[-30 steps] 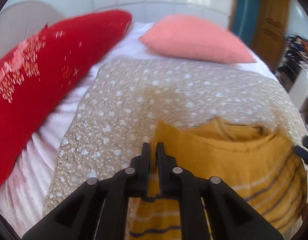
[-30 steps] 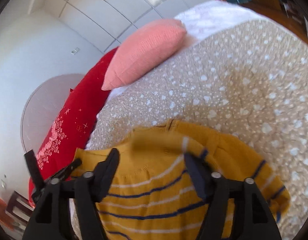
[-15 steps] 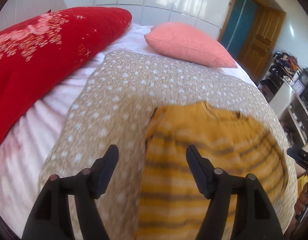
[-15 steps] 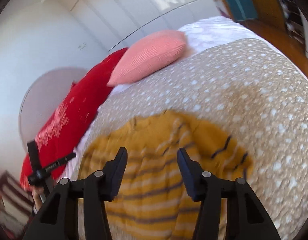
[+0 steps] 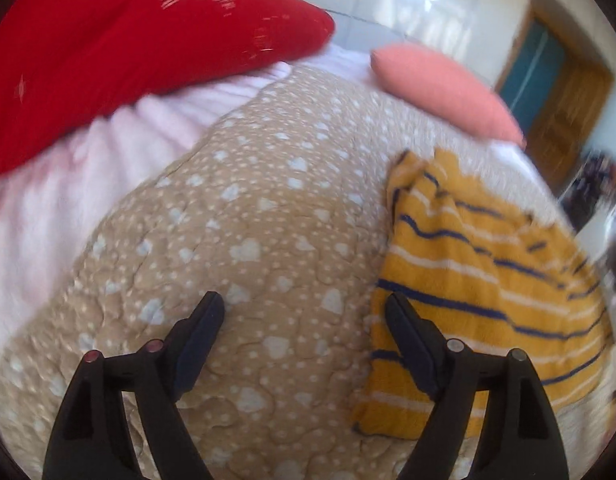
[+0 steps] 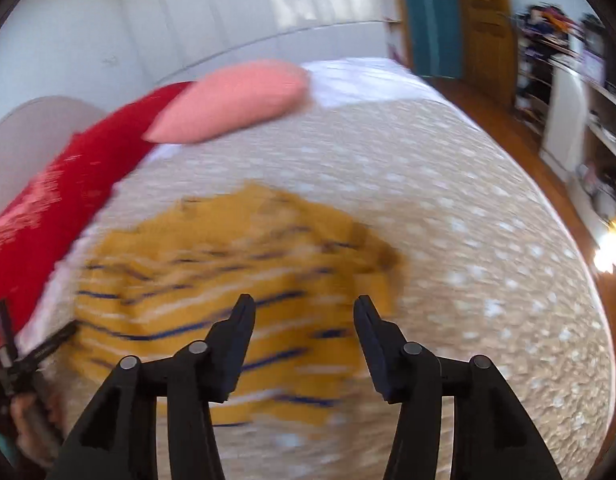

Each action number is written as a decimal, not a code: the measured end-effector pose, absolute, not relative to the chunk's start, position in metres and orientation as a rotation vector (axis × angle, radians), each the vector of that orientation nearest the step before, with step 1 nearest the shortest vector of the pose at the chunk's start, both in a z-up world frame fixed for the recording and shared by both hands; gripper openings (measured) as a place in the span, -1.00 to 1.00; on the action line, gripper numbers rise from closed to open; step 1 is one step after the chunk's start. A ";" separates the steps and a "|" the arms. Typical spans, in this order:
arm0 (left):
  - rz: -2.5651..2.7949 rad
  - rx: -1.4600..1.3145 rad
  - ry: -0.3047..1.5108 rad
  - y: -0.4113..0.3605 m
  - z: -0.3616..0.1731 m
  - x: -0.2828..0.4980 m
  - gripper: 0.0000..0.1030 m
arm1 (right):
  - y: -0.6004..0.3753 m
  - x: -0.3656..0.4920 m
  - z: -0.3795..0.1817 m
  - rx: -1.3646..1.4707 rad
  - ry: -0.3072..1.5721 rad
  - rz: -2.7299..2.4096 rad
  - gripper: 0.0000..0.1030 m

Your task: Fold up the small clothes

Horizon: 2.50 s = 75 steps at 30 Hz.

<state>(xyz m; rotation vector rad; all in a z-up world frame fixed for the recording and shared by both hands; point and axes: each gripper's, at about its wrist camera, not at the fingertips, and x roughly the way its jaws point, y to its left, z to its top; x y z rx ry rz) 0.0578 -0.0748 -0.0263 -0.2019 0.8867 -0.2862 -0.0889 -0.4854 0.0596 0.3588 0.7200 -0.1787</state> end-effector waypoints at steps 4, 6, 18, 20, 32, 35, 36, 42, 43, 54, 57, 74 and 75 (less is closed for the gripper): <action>-0.366 -0.347 0.835 -0.041 -0.024 0.046 0.59 | -0.410 -0.049 0.065 0.288 0.769 -0.007 0.27; -0.372 -0.353 0.818 -0.031 -0.022 0.040 0.59 | -0.370 -0.027 0.057 0.246 0.800 0.057 0.29; -0.267 -0.462 0.801 0.033 -0.018 0.049 0.62 | -0.221 0.098 0.007 0.050 0.952 0.018 0.52; -0.275 -0.479 0.802 0.036 -0.017 0.051 0.62 | -0.215 0.112 -0.003 0.011 0.970 -0.047 0.57; -0.267 -0.479 0.791 0.039 -0.012 0.045 0.63 | -0.218 0.119 -0.002 -0.090 0.913 -0.169 -0.66; -0.270 -0.457 0.779 0.030 -0.008 0.040 0.63 | -0.253 0.101 0.022 0.049 0.872 -0.128 -0.71; -0.273 -0.447 0.779 0.026 -0.008 0.039 0.63 | -0.266 0.093 0.030 0.089 0.852 -0.120 -0.71; -0.317 -0.358 0.779 -0.009 -0.002 0.022 0.63 | -0.367 0.033 0.068 0.243 0.742 -0.183 -0.72; -0.323 -0.332 0.793 -0.019 -0.002 0.020 0.63 | -0.381 0.026 0.067 0.258 0.733 -0.199 -0.72; -0.465 -0.140 0.846 -0.097 0.017 -0.018 0.63 | -0.554 -0.067 0.019 0.594 0.654 -0.370 -0.74; -0.493 -0.078 0.838 -0.118 0.026 -0.024 0.63 | -0.577 -0.085 -0.009 0.711 0.648 -0.333 -0.73; -0.635 0.048 0.868 -0.229 0.044 -0.064 0.63 | -0.547 -0.146 0.042 0.634 0.501 -0.099 -0.28; -0.645 0.048 0.866 -0.235 0.047 -0.065 0.63 | -0.544 -0.145 0.031 0.652 0.527 -0.098 -0.28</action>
